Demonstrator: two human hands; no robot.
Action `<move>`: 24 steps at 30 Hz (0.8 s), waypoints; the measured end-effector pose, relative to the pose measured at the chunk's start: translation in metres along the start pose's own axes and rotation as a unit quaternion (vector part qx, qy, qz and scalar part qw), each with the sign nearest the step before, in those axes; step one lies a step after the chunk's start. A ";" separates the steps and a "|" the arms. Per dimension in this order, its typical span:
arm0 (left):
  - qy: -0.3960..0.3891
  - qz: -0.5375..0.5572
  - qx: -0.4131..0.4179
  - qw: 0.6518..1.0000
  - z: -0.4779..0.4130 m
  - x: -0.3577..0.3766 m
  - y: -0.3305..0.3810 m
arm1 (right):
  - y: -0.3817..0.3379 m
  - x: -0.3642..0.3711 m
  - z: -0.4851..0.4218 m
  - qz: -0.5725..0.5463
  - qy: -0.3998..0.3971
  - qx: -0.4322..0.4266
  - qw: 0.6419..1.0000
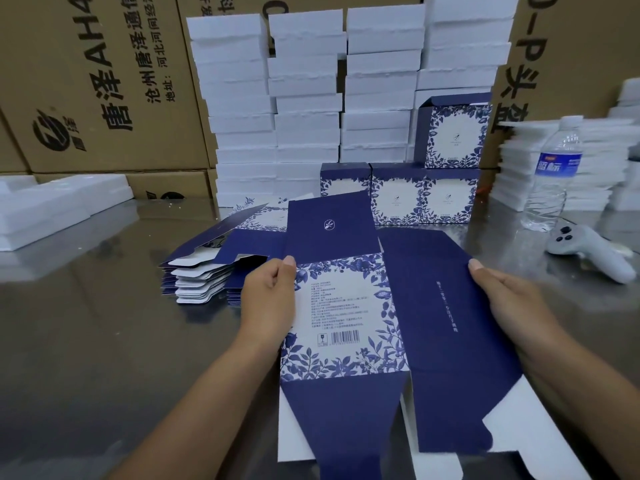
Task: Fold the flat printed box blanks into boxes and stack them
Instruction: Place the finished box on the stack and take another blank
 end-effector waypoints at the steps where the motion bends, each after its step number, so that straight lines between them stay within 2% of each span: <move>1: 0.005 0.013 -0.014 1.000 -0.001 -0.003 -0.002 | 0.000 0.002 0.000 0.003 -0.007 -0.001 1.000; 4: 0.005 0.051 -0.063 0.997 -0.003 -0.007 -0.012 | -0.001 0.005 0.000 0.032 -0.023 -0.020 0.999; 12: -0.076 0.148 -0.146 0.975 0.001 0.013 -0.022 | -0.001 -0.006 -0.006 0.084 0.005 -0.045 0.995; 14: -0.084 0.130 -0.137 0.978 0.002 0.015 -0.021 | -0.002 -0.011 -0.007 0.087 0.019 -0.045 0.995; 17: -0.067 0.066 -0.082 0.992 0.000 0.012 -0.014 | 0.000 -0.014 -0.007 0.089 0.028 -0.038 0.995; 24: -0.031 0.076 -0.073 0.994 -0.002 0.000 -0.012 | 0.005 0.003 -0.001 -0.013 0.004 0.004 1.000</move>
Point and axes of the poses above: each hand's wrist, its own z-axis away from the middle knuckle, its own x-axis out of the palm, y = z × x, the point moved 10 cm from there along -z, towards the middle knuckle, and after that the axes turned 11 degrees about -x, right-handed, at the moved point
